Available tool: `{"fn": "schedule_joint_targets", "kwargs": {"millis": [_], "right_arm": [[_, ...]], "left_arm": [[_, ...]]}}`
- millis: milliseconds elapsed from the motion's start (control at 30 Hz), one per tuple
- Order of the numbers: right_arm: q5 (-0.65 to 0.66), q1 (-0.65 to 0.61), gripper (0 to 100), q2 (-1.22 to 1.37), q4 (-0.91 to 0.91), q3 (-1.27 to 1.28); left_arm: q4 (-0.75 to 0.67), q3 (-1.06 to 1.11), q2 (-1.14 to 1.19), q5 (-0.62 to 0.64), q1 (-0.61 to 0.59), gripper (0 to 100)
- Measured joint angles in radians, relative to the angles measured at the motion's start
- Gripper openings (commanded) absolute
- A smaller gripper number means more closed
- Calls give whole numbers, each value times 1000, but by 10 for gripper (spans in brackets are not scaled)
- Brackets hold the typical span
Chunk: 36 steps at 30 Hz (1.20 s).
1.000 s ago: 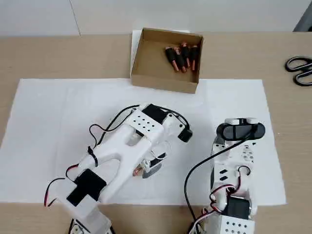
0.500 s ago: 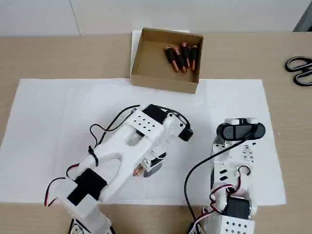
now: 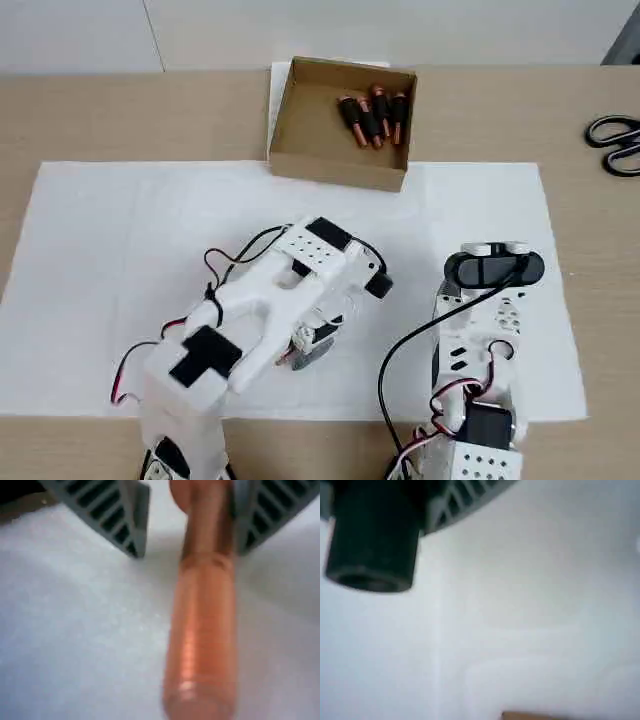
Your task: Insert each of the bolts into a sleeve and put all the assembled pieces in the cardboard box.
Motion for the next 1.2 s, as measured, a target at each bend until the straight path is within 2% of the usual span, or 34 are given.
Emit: {"fn": "schedule_joint_targets", "kwargs": {"millis": [267, 333, 533, 767, 867, 967, 1200], "right_arm": [[0, 0, 5, 0, 0, 0], [0, 0, 5, 0, 0, 0], [0, 0, 5, 0, 0, 0], [0, 0, 5, 0, 0, 0], [0, 0, 5, 0, 0, 0], [0, 0, 5, 0, 0, 0], [0, 0, 5, 0, 0, 0]], "left_arm": [[29, -150, 18, 0, -2, 6], [29, -175, 18, -32, -2, 6], [31, -196, -26, -269, -17, 6], [31, -196, -130, -796, -216, 6], [31, -196, -135, -961, -287, 6], [31, -198, -126, -1028, -318, 6], [34, -311, 2, -1048, -324, 6]]}}
